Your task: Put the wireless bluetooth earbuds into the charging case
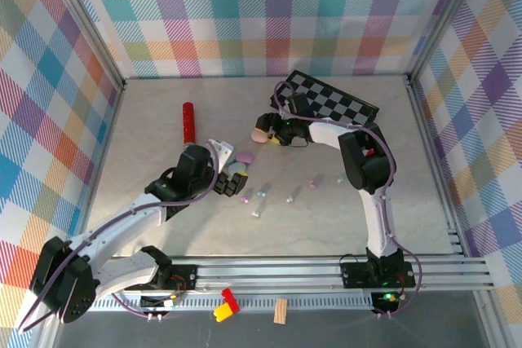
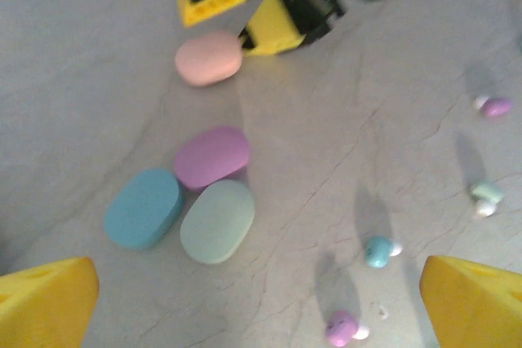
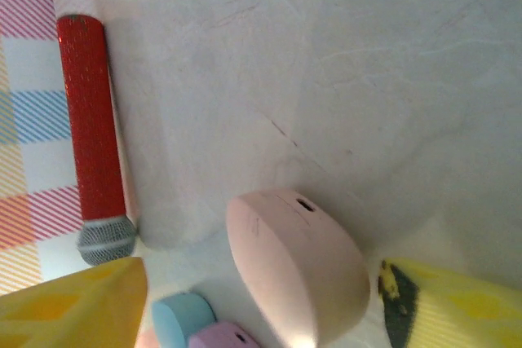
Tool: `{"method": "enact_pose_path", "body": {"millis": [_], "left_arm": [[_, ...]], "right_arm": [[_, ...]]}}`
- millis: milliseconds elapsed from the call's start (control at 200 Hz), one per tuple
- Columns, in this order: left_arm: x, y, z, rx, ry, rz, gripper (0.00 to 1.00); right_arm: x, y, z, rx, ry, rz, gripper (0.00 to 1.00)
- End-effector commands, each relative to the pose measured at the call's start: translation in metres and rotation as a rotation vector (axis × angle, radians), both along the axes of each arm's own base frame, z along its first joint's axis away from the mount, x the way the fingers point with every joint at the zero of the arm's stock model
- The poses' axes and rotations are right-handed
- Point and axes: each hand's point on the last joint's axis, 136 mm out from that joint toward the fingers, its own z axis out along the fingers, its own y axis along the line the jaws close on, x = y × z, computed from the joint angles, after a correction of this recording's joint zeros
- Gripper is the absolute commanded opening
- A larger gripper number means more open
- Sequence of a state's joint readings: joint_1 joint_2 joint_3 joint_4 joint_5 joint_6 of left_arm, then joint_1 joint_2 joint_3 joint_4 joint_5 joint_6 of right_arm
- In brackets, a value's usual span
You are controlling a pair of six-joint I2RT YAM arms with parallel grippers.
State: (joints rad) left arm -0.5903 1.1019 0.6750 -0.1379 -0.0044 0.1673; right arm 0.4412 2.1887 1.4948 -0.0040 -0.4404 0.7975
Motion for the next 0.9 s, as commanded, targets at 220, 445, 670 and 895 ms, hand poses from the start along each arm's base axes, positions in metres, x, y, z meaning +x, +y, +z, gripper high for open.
{"method": "enact_pose_path", "body": {"millis": [220,445,670,895], "left_arm": [[0.024,0.019,-0.029,0.307,0.191,0.063,0.96],[0.033,0.009,-0.051,0.394,0.286,0.008,0.90],[0.034,0.003,-0.084,0.526,0.378,-0.110,0.87],[0.037,-0.011,-0.103,0.530,0.434,-0.179,0.72]], "right_arm": [[-0.060,-0.048,0.055,-0.103,-0.152,0.029,0.86],[-0.101,-0.075,0.089,-0.134,-0.227,0.018,0.86],[-0.133,-0.106,0.102,-0.199,-0.256,-0.032,0.86],[-0.149,-0.123,0.114,-0.216,-0.280,-0.082,0.86]]}}
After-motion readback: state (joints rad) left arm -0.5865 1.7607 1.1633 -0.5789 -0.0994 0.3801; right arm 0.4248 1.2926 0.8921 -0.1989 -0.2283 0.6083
